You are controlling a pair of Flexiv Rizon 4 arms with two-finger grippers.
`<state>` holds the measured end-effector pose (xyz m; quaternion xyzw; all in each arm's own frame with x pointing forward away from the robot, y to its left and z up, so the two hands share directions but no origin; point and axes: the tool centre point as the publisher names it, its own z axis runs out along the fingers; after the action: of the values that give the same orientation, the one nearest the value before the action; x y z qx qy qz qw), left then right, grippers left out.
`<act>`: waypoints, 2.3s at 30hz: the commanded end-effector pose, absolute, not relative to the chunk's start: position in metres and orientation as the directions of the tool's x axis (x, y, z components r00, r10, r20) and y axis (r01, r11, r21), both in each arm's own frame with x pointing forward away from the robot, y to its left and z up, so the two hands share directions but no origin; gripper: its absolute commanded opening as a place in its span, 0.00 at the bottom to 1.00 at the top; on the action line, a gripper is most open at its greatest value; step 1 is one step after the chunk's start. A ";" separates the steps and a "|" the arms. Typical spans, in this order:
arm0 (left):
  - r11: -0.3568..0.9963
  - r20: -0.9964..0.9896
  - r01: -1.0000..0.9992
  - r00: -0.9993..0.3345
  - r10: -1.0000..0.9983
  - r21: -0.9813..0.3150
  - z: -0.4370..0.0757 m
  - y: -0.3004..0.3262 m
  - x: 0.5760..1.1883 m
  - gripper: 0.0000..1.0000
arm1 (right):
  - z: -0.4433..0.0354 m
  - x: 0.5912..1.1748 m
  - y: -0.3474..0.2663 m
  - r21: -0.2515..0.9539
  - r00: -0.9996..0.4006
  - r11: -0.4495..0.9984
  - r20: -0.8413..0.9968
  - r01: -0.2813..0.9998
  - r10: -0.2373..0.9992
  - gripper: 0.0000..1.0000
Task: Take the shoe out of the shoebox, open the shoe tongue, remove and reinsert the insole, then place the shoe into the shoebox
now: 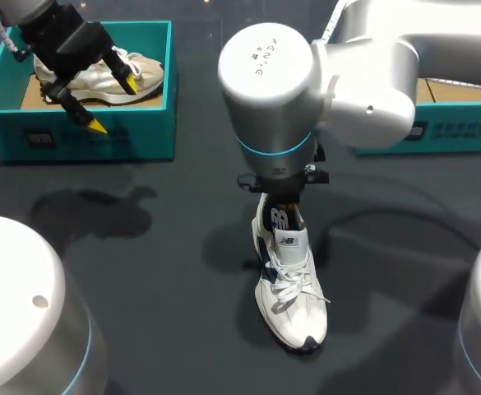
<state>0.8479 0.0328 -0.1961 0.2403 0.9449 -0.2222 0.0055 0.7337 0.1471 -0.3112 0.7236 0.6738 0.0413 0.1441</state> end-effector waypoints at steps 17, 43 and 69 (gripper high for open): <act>0.787 -0.117 0.457 -0.884 0.452 -0.415 -0.196 0.033 0.847 1.00 | -0.366 0.724 0.151 0.288 0.214 -0.114 -0.346 0.951 0.913 0.00; 0.787 -0.117 0.457 -0.884 0.452 -0.415 -0.196 0.033 0.847 1.00 | -0.373 0.726 0.140 0.305 0.226 -0.110 -0.374 0.946 0.900 0.00; 0.787 -0.117 0.457 -0.884 0.452 -0.415 -0.196 0.033 0.847 1.00 | -0.344 0.734 0.146 0.388 0.190 -0.093 -0.218 0.917 0.957 0.00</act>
<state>0.8479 0.0328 -0.1961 0.2403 0.9449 -0.2222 0.0055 0.7367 0.1557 -0.3388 0.6644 0.7120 -0.0034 0.2271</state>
